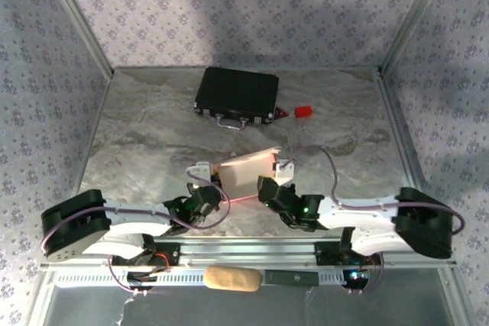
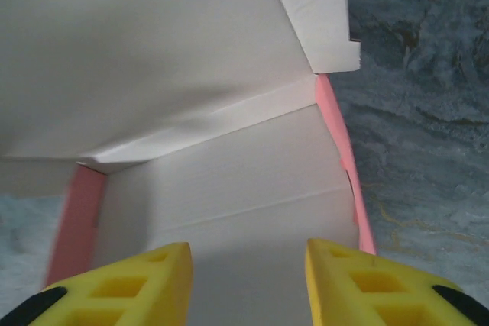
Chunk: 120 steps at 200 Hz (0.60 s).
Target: Fold the paper box
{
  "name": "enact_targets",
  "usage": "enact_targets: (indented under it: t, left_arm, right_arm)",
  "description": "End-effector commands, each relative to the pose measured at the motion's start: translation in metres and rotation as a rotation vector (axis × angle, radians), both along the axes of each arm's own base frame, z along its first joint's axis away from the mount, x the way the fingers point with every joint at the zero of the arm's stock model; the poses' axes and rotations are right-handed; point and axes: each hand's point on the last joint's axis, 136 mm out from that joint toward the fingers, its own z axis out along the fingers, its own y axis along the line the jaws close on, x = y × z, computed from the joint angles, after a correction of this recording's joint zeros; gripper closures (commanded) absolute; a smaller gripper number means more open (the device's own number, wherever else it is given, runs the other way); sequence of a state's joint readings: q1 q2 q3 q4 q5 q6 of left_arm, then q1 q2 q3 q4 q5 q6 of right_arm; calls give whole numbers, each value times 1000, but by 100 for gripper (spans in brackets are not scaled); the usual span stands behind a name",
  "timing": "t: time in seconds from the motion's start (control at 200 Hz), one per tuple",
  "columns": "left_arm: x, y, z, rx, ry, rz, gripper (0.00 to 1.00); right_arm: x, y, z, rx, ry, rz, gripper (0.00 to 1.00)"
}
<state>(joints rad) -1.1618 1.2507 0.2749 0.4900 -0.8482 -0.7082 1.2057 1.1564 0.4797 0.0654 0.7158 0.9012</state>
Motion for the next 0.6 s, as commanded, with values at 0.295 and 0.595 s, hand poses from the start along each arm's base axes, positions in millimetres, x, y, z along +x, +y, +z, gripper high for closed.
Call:
enact_targets:
  t: [0.295, 0.595]
  left_arm:
    - [4, -7, -2, 96, 16, -15, 100]
    - [10, -8, -2, 110, 22, -9, 100]
  right_arm:
    - [-7, -76, 61, 124, 10, 2, 43]
    - [83, -127, 62, 369, 240, -150, 48]
